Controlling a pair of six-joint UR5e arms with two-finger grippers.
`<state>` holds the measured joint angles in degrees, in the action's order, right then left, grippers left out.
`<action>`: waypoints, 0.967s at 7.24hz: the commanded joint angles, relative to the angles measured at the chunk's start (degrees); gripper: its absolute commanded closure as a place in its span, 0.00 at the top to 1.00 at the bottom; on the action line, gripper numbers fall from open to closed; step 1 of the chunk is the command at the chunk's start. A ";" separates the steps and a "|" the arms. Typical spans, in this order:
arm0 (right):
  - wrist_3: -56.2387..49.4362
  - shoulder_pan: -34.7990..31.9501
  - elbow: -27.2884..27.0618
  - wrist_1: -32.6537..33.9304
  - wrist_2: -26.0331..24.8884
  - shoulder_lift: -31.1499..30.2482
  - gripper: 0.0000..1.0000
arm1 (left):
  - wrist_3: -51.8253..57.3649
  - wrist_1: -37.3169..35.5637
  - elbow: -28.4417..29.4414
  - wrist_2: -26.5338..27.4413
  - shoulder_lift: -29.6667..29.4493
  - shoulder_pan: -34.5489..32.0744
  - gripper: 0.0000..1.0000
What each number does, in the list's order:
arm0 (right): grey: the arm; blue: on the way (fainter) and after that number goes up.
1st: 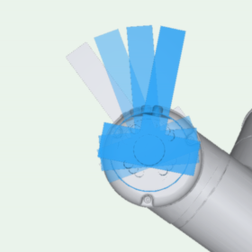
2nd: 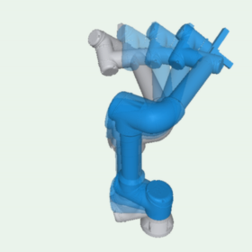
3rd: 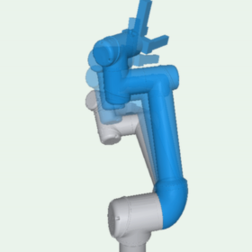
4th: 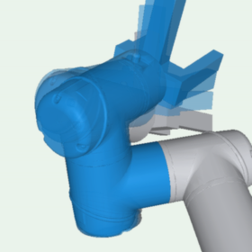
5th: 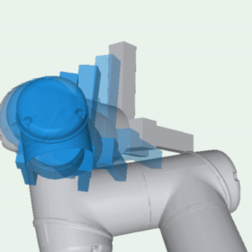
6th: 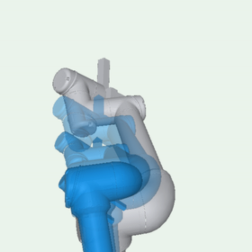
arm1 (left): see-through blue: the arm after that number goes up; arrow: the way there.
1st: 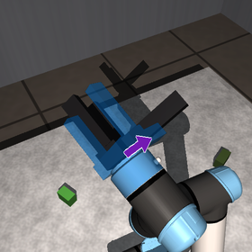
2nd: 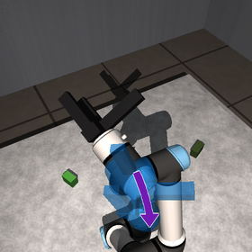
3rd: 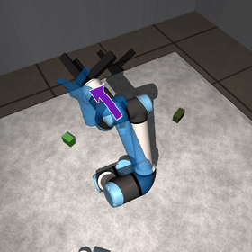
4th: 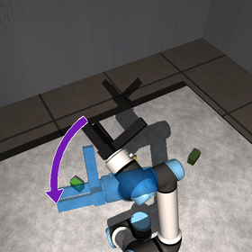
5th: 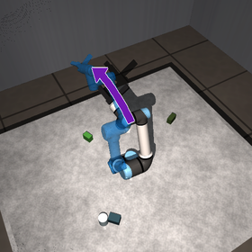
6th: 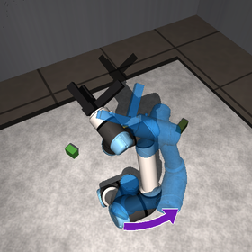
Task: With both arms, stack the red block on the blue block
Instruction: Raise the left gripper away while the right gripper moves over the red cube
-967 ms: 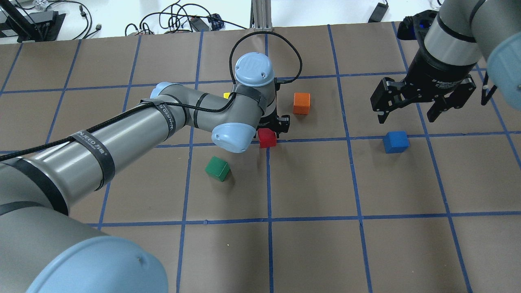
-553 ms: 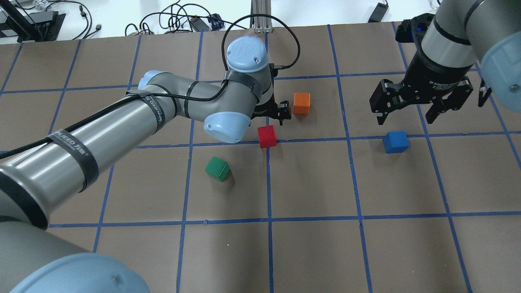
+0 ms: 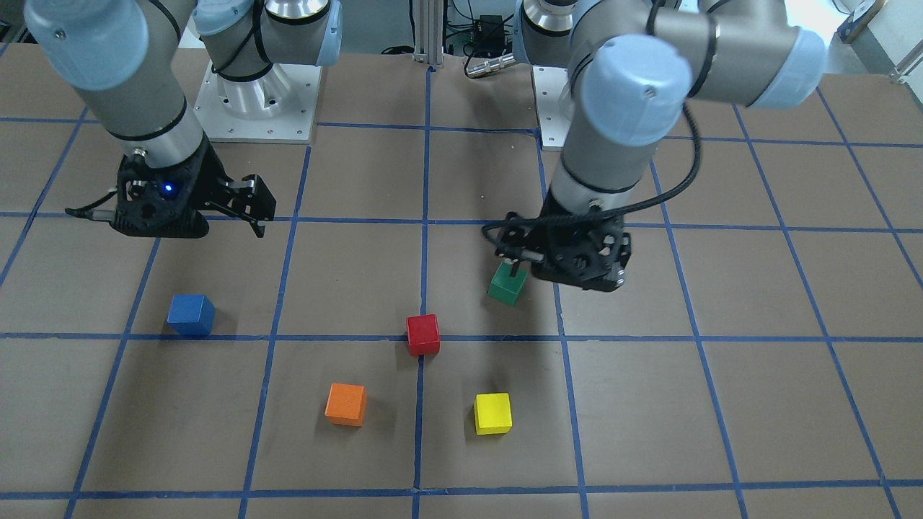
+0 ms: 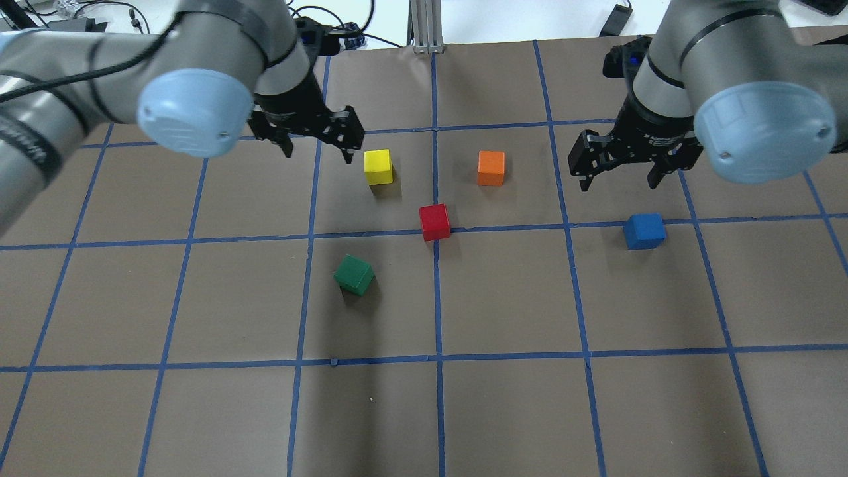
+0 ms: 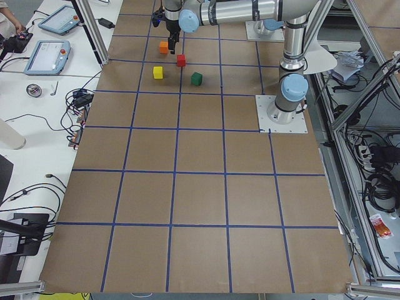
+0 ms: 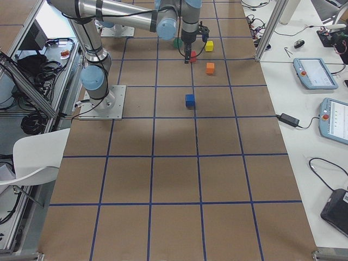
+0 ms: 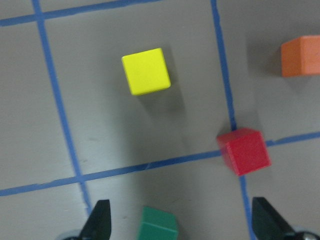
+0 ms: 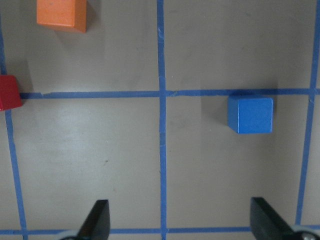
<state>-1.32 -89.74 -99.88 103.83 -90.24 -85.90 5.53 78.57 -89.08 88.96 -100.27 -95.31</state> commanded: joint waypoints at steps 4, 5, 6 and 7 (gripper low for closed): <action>1.40 -9.21 5.63 12.09 1.46 13.37 1.00 | -3.99 7.19 3.37 0.00 6.85 3.20 1.00; 5.07 -11.67 8.62 12.01 1.38 16.96 1.00 | -4.56 10.35 3.56 0.94 7.10 3.28 1.00; 7.28 -14.04 11.00 12.18 1.38 20.22 1.00 | -4.57 12.38 3.82 1.74 7.19 3.54 1.00; 9.21 -15.11 12.07 12.09 1.47 22.34 1.00 | -4.65 14.49 5.22 1.83 6.49 3.72 1.00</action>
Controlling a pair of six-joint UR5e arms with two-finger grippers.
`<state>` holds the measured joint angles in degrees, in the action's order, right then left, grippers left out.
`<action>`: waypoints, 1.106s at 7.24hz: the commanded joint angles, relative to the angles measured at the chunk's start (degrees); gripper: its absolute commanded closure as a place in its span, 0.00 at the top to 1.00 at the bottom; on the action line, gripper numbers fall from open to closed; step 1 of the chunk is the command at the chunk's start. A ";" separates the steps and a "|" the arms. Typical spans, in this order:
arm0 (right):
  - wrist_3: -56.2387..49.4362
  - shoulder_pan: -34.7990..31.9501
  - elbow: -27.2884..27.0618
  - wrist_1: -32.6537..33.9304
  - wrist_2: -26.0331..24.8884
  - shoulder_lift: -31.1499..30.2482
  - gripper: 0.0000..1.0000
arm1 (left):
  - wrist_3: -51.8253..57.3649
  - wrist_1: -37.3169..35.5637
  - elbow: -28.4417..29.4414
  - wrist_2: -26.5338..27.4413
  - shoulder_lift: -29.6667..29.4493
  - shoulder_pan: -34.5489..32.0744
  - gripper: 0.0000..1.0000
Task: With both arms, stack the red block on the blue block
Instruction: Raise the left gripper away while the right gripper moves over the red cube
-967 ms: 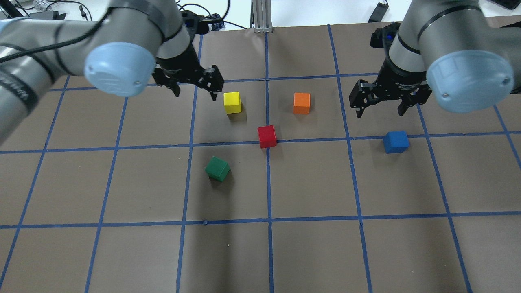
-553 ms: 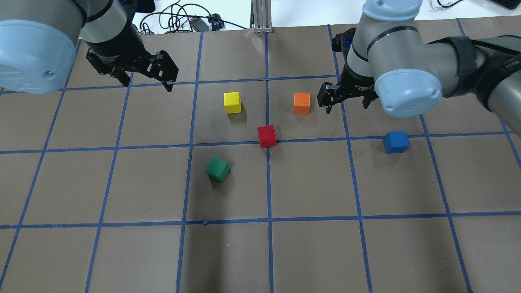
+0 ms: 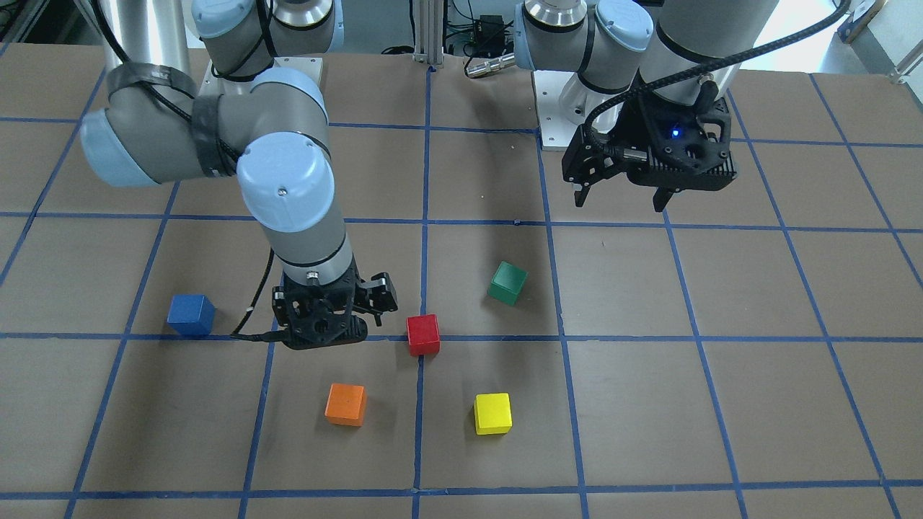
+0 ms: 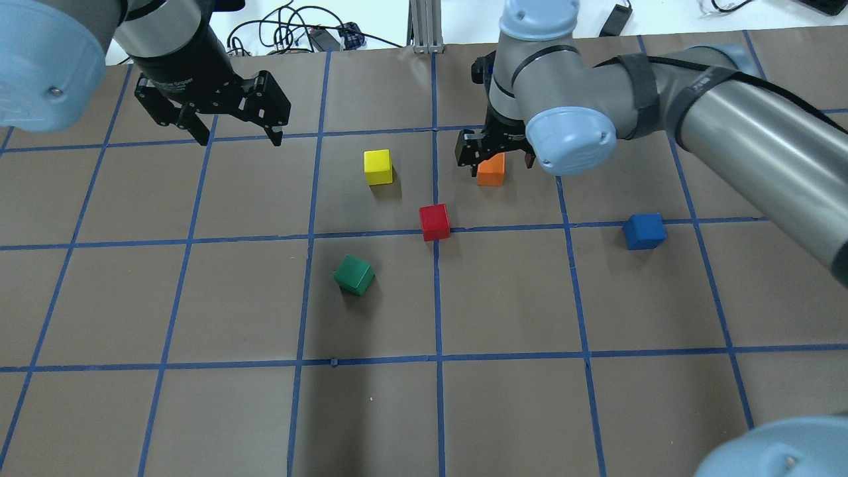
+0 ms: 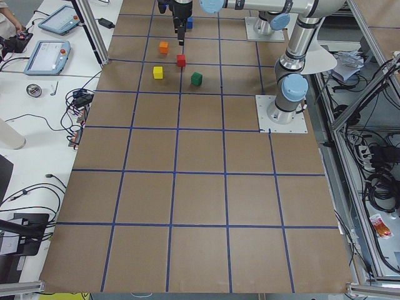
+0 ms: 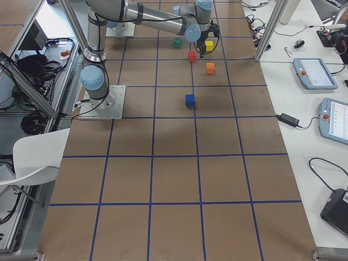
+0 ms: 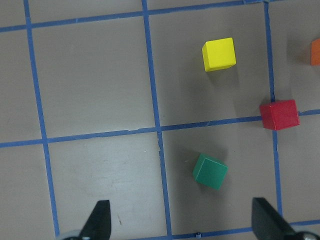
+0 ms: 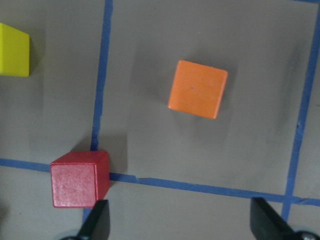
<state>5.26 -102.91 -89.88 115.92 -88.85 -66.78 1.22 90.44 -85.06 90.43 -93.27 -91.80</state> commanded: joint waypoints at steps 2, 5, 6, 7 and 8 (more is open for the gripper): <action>7.90 -4.65 2.16 0.09 0.08 5.68 1.00 | -0.25 4.66 2.79 0.09 -1.56 -0.04 1.00; 10.91 -5.45 1.90 0.18 6.66 7.71 1.00 | -0.34 4.84 2.26 0.36 -1.38 -0.22 1.00; 11.18 -6.06 1.90 0.27 6.58 9.28 1.00 | -0.34 4.92 2.09 0.36 -1.30 -0.22 1.00; 11.96 -7.03 1.90 0.36 6.15 10.25 1.00 | -0.34 5.19 1.74 0.36 -1.30 -0.31 1.00; 12.14 -7.04 1.90 0.36 5.97 10.35 1.00 | -0.34 5.01 1.82 0.36 -1.30 -0.31 1.00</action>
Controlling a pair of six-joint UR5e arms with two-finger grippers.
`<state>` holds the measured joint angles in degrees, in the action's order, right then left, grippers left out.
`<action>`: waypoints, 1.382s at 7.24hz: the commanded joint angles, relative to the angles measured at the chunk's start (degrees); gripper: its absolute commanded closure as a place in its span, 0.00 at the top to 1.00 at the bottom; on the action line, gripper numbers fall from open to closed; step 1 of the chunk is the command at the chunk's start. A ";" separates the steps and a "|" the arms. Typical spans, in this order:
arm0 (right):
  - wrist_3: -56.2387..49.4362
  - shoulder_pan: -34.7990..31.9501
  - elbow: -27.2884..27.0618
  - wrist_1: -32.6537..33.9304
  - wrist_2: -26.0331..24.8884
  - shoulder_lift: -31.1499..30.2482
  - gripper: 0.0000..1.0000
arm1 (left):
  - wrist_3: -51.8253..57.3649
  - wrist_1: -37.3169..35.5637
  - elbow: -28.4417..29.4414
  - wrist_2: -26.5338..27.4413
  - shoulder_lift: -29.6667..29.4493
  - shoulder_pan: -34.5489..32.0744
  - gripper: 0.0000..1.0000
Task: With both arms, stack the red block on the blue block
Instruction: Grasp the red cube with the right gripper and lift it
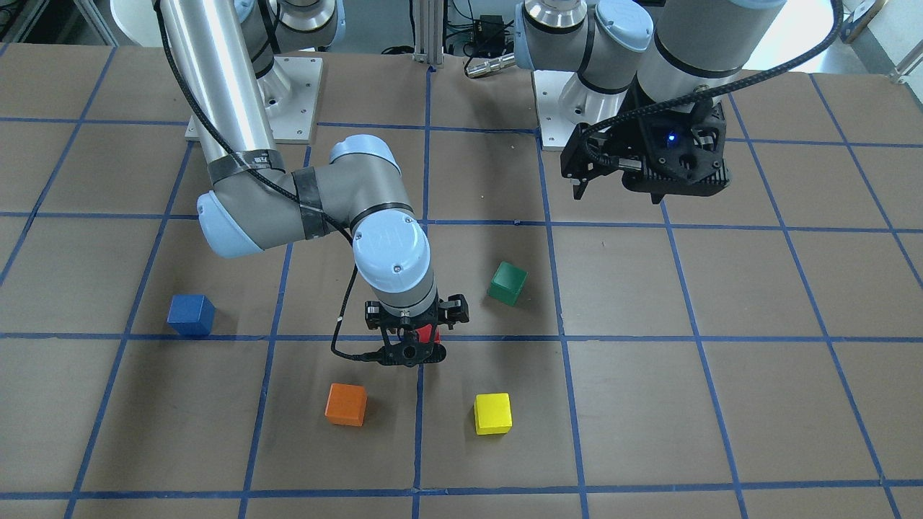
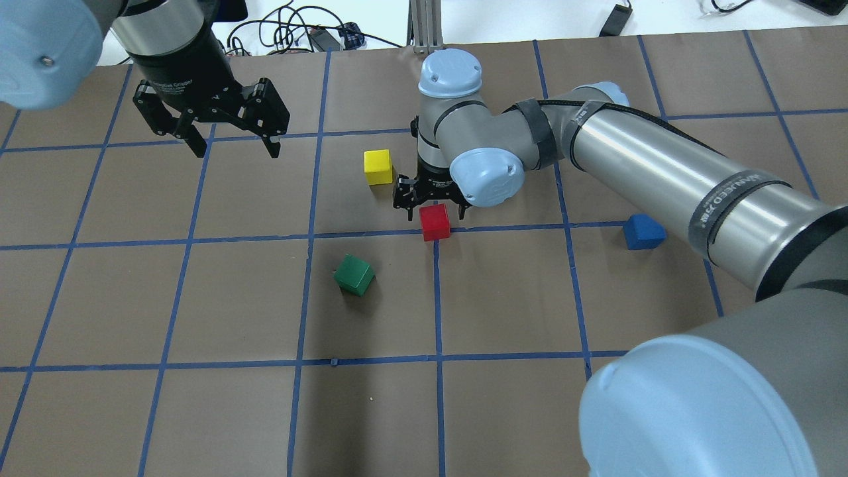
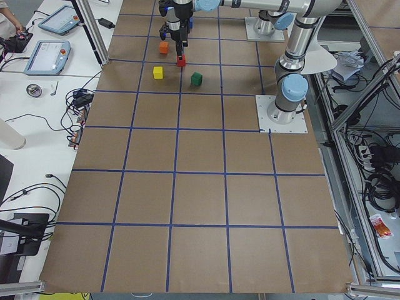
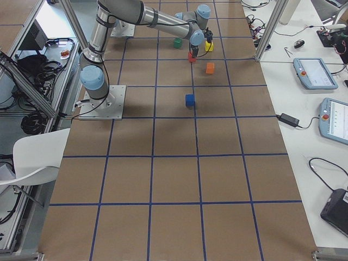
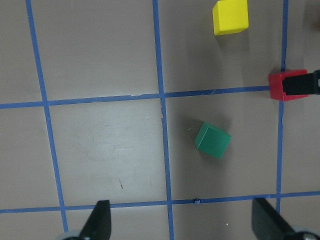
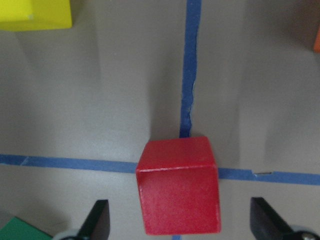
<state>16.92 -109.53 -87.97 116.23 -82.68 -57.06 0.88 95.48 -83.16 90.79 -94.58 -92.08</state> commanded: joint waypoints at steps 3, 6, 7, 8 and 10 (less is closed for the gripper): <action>0.57 -0.33 -0.10 0.05 -0.37 1.51 0.41 | 0.00 -0.12 -0.07 -0.52 0.19 -0.03 1.00; 0.39 -0.24 1.39 -0.82 -2.39 0.81 0.00 | 0.00 -0.21 -0.07 -0.53 0.19 -0.03 1.00; 0.40 0.28 2.53 -2.92 -2.39 -0.67 0.00 | 0.00 -0.21 -0.07 -0.26 0.27 -0.03 1.00; 0.31 1.59 4.19 -7.20 -2.57 -3.30 0.00 | 0.00 -0.38 -0.07 -0.26 0.27 -0.03 1.00; -0.57 8.42 8.41 -19.67 -5.55 -8.74 0.00 | 0.00 -0.38 -0.15 -0.61 0.27 -0.03 1.00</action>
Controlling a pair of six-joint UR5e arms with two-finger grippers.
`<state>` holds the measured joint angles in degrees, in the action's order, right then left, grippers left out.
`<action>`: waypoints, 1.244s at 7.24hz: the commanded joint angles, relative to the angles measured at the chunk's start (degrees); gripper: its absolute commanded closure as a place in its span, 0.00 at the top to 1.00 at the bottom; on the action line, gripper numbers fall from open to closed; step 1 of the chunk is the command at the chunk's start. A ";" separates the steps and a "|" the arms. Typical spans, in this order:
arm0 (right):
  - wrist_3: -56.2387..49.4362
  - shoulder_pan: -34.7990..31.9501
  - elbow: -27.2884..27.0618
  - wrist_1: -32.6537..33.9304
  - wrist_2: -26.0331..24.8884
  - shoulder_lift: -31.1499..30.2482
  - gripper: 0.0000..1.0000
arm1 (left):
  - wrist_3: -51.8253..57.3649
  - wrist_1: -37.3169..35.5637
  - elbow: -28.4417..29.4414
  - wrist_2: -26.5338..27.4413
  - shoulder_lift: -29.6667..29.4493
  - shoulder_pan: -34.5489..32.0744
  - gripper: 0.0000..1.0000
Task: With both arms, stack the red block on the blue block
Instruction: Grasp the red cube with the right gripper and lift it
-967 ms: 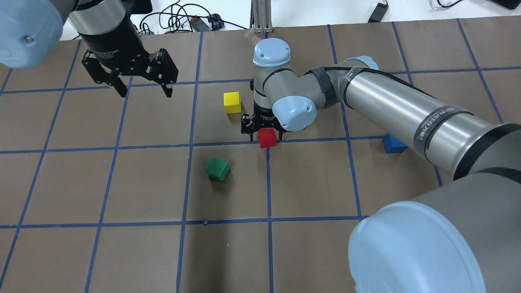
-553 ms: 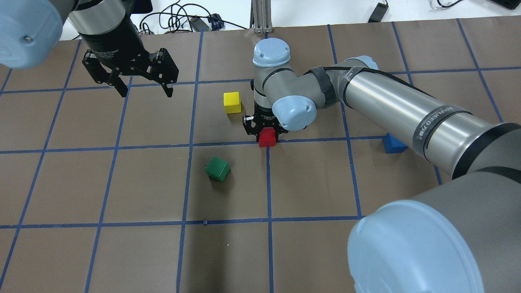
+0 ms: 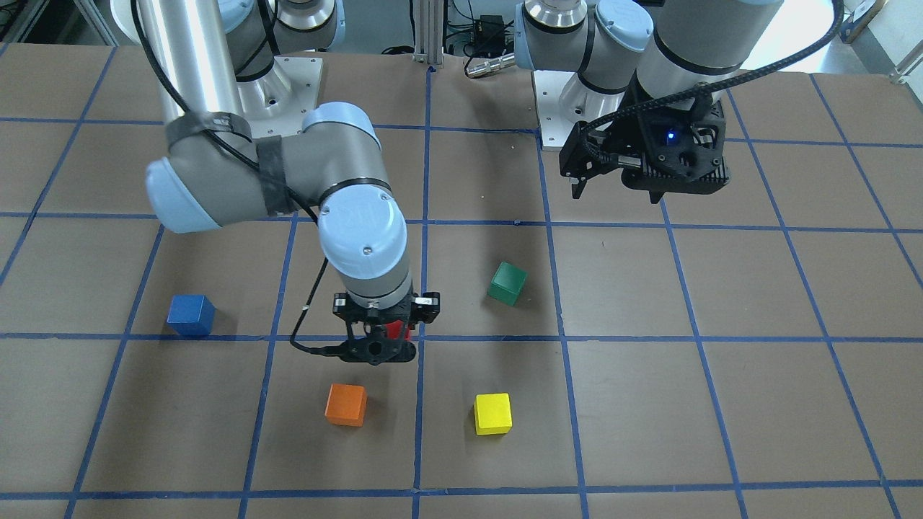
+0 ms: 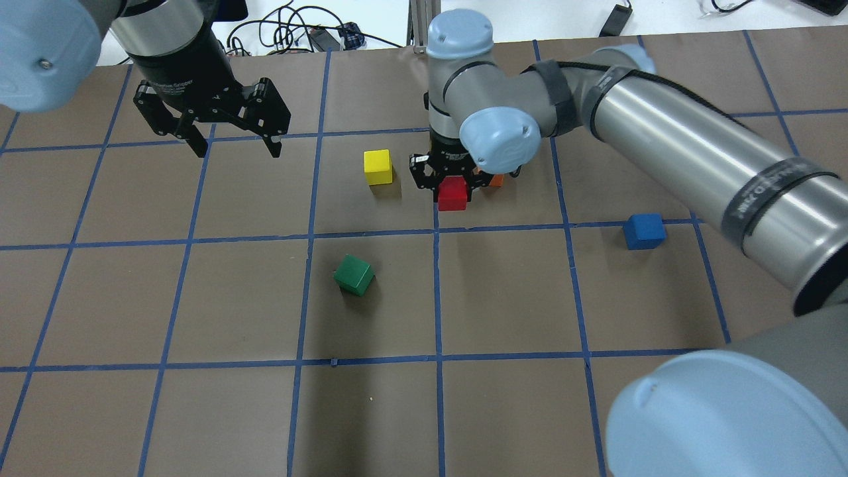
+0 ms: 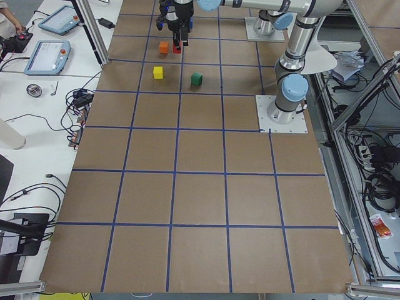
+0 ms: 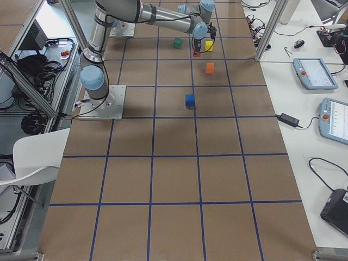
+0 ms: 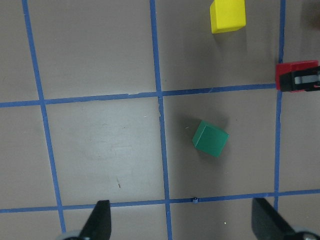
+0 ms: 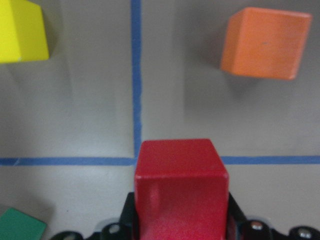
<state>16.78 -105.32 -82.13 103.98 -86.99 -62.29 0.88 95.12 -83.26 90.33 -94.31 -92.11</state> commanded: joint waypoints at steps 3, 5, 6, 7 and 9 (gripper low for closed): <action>-9.55 15.38 2.86 -12.92 -2.22 -7.75 0.00 | 0.17 -0.28 0.02 0.37 0.01 0.00 1.00; -17.36 18.39 1.29 -14.24 -4.57 -7.76 0.00 | -0.09 -0.29 -0.06 -0.32 0.18 0.00 1.00; -18.53 20.23 -0.38 -14.24 -5.55 -7.76 0.00 | -0.09 -0.29 -0.06 -0.24 0.18 0.00 1.00; -21.32 22.60 -3.09 -13.11 -5.65 -8.19 0.00 | -0.09 -0.29 -0.06 -0.15 0.18 0.00 1.00; -26.24 24.55 -8.63 -6.02 -6.00 -9.95 0.00 | -0.09 -0.29 -0.06 -0.15 0.01 0.00 1.00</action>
<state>-5.88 -82.13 -87.33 93.81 -92.64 -71.29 0.79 94.84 -83.32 90.17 -94.24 -92.11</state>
